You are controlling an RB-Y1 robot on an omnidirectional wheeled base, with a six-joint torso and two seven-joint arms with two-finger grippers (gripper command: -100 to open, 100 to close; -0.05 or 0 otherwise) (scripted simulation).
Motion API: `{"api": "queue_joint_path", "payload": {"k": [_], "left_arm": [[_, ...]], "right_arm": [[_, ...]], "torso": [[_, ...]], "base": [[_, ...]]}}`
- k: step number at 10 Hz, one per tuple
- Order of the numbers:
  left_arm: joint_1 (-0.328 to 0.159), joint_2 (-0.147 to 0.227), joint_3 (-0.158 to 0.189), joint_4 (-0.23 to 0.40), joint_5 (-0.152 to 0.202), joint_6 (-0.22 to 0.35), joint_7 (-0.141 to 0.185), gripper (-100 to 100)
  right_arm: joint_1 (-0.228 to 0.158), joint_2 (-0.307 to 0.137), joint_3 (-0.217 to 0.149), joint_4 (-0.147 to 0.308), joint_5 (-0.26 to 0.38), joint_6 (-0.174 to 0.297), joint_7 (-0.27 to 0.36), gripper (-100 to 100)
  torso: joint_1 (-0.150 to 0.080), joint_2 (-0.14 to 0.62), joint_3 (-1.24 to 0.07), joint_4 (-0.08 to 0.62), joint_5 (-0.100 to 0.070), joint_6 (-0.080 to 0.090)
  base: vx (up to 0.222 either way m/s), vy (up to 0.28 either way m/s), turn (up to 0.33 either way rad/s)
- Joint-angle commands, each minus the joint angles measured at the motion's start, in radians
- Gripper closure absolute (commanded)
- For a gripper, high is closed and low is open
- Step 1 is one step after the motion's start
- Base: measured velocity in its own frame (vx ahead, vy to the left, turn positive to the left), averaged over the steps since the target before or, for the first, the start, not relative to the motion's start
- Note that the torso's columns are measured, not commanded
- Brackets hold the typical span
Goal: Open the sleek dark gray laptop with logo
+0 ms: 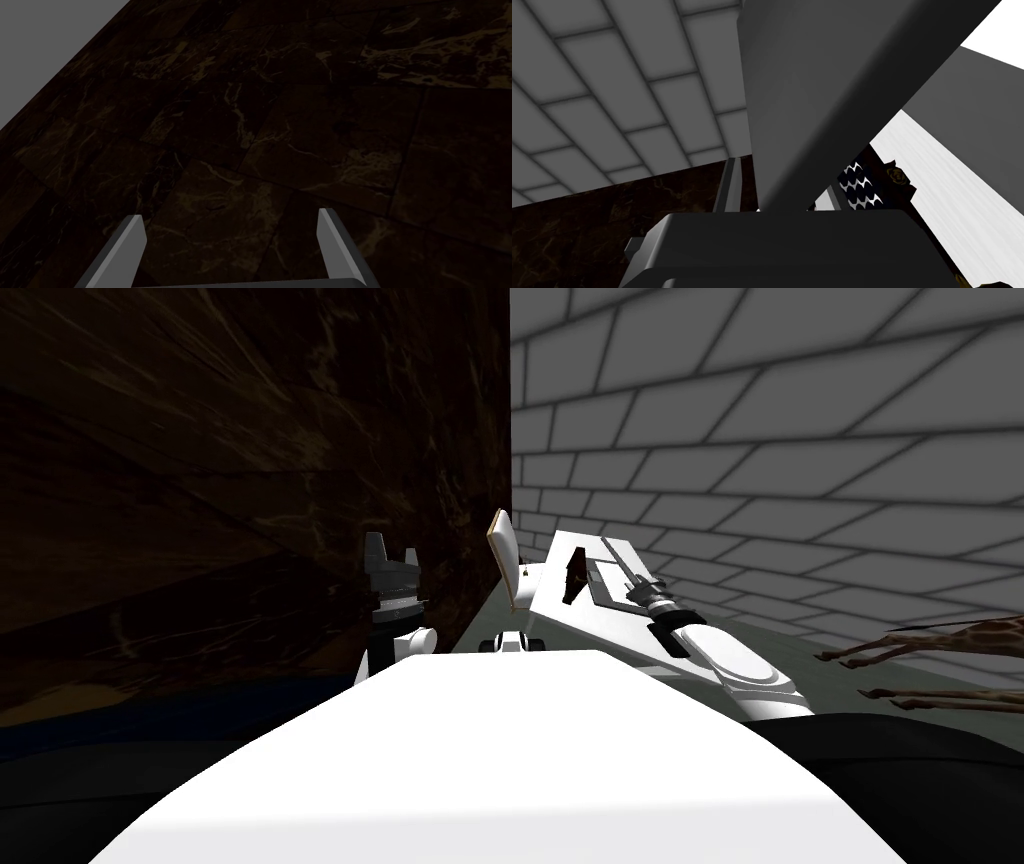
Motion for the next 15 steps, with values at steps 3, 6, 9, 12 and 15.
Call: {"api": "queue_joint_path", "payload": {"k": [3,6,9,12,15], "left_arm": [[0.0,0.0,0.0,0.0,0.0,0.0,0.0,0],[0.0,0.0,0.0,0.0,0.0,0.0,0.0,0],[0.0,0.0,0.0,0.0,0.0,0.0,0.0,0],[0.0,0.0,0.0,0.0,0.0,0.0,0.0,0],[0.0,0.0,0.0,0.0,0.0,0.0,0.0,0]], "right_arm": [[0.014,0.001,0.005,-0.006,0.027,0.009,0.021,100],[0.035,-0.07,-0.048,-0.009,-0.013,-0.032,-0.018,-100],[0.047,-0.112,-0.081,-0.013,-0.036,-0.057,-0.042,-100],[0.054,-0.133,-0.09,-0.014,-0.047,-0.061,-0.055,-100],[0.054,-0.132,-0.092,-0.013,-0.047,-0.066,-0.055,0]], "torso": [[0.0,-0.001,0.0,0.0,0.0,0.0],[0.001,-0.002,-0.001,-0.001,-0.001,0.001],[-0.001,0.0,0.0,0.0,0.0,0.0],[0.001,0.0,0.0,0.001,0.001,0.0],[-0.002,-0.001,0.0,-0.001,-0.002,0.0]], "base": [[0.003,0.006,-0.016],[0.019,0.041,-0.119],[0.011,0.025,-0.068],[0.009,0.019,-0.054],[0.0,0.0,0.0]]}}
